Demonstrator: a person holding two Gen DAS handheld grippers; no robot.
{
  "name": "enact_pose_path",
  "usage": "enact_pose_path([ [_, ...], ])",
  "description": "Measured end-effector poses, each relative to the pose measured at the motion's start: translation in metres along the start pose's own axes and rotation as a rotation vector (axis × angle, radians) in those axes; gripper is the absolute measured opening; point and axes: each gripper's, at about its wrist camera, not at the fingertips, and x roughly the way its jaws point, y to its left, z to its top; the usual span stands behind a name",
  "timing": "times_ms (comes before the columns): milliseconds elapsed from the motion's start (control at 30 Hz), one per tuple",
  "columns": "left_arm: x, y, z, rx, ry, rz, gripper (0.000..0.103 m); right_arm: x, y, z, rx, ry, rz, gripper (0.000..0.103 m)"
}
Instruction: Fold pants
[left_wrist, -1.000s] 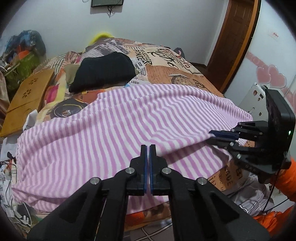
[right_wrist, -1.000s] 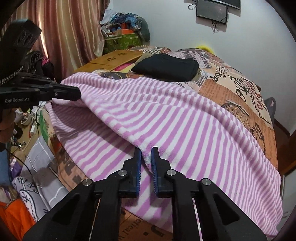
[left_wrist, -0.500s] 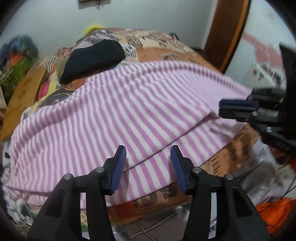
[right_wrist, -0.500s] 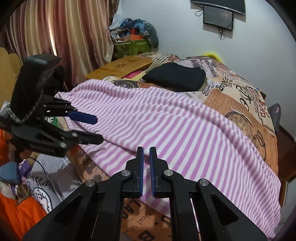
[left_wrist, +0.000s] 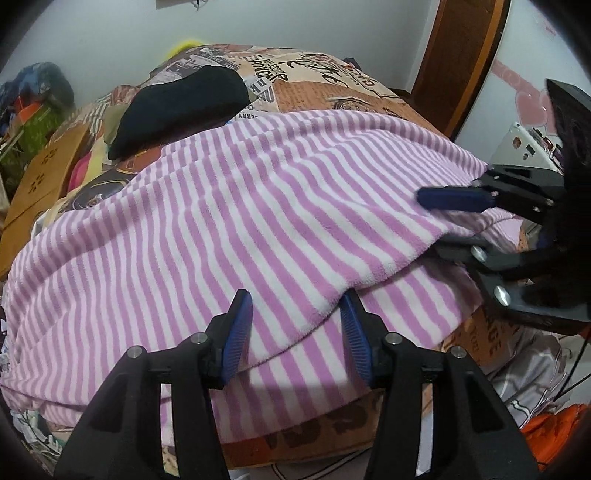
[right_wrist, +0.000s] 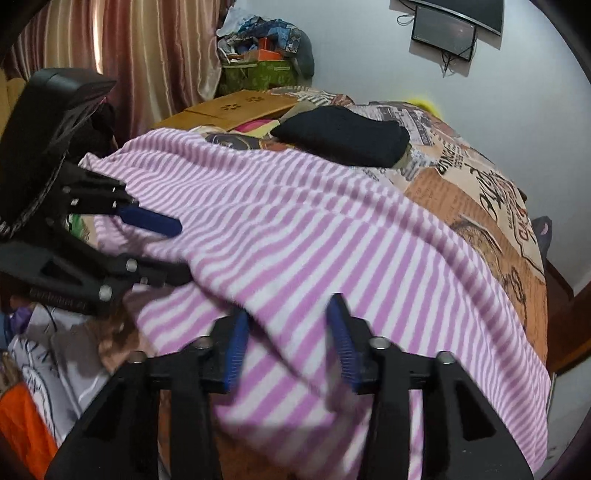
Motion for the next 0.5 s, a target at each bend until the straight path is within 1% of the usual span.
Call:
enact_pose_path([
  [33,0.000,0.000,0.000,-0.003,-0.001,-0.002,0.050,0.002,0.000,0.002,0.002,-0.002,0.006,0.011],
  [67,0.000,0.001,0.000,-0.006,-0.003,-0.003,0.050,0.003,-0.001,0.005,0.009,-0.009,0.017,0.008],
  [167,-0.001,0.002,-0.003,-0.013,-0.009,-0.008,0.050,-0.002,-0.006,0.009,0.060,-0.047,0.056,0.007],
  [267,-0.001,0.004,-0.006,-0.027,-0.023,-0.007,0.054,-0.008,-0.011,0.010,0.105,-0.072,0.088,0.007],
  [333,-0.001,0.007,-0.007,-0.037,-0.027,0.009,0.054,-0.013,-0.013,0.010,0.122,-0.084,0.105,0.006],
  [367,-0.001,0.008,-0.007,-0.039,-0.031,0.030,0.054,-0.015,-0.014,0.010,0.126,-0.086,0.111,0.006],
  [433,-0.001,0.011,-0.006,-0.039,-0.039,0.081,0.045,-0.018,-0.014,0.010,0.133,-0.092,0.117,0.006],
  [500,0.000,0.016,-0.006,-0.043,-0.033,0.146,0.019,-0.022,-0.014,0.011,0.135,-0.100,0.119,0.006],
])
